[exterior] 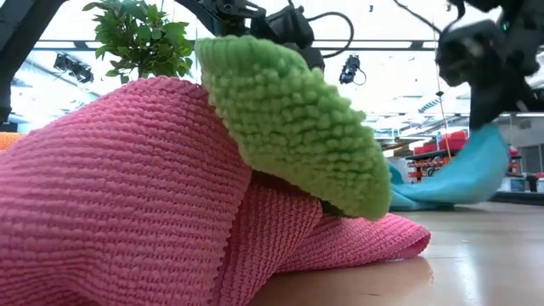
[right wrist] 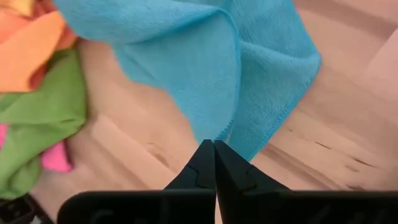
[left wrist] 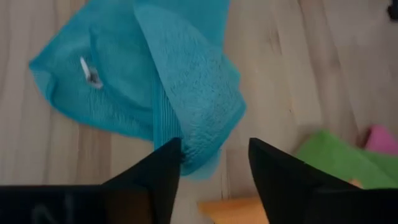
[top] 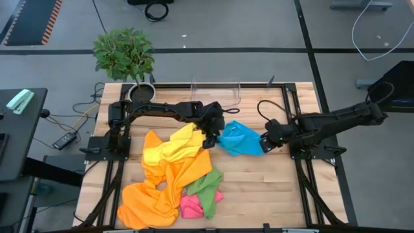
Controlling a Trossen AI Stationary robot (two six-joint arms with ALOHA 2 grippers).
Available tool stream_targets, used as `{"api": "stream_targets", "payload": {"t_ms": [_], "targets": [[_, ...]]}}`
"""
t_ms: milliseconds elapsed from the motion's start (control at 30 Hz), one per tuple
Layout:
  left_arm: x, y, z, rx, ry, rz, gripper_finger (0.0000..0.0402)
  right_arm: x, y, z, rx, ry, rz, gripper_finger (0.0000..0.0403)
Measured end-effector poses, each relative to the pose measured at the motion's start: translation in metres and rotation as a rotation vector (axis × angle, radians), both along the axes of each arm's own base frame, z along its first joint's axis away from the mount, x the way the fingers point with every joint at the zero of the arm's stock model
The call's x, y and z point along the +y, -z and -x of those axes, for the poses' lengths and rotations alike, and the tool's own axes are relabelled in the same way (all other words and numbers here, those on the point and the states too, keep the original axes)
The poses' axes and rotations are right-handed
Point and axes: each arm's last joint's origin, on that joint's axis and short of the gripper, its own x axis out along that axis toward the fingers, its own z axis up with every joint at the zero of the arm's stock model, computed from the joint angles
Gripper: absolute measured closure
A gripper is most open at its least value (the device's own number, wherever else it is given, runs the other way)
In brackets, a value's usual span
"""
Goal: Fold microfiber towels
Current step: Fold the blue towel
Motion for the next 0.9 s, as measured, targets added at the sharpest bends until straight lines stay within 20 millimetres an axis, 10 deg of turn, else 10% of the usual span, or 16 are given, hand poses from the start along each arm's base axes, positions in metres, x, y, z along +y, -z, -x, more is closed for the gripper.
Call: {"api": "stream_targets", "payload": {"t_ms": [300,567,900], "targets": [[-0.006,0.003,0.004,0.041,0.080,-0.043,0.0162,-0.002,-0.045,0.011,0.043,-0.046,0.039,0.0402],[-0.012,0.009,0.011,0.136,0.134,-0.228,0.0185,-0.003,-0.046,0.015,0.085,-0.044,0.043,0.0403],[-0.041,-0.001,-0.017,-0.152,0.267,-0.525,0.0223,-0.003,-0.046,0.015,0.088,-0.038,0.042,0.0403]]}}
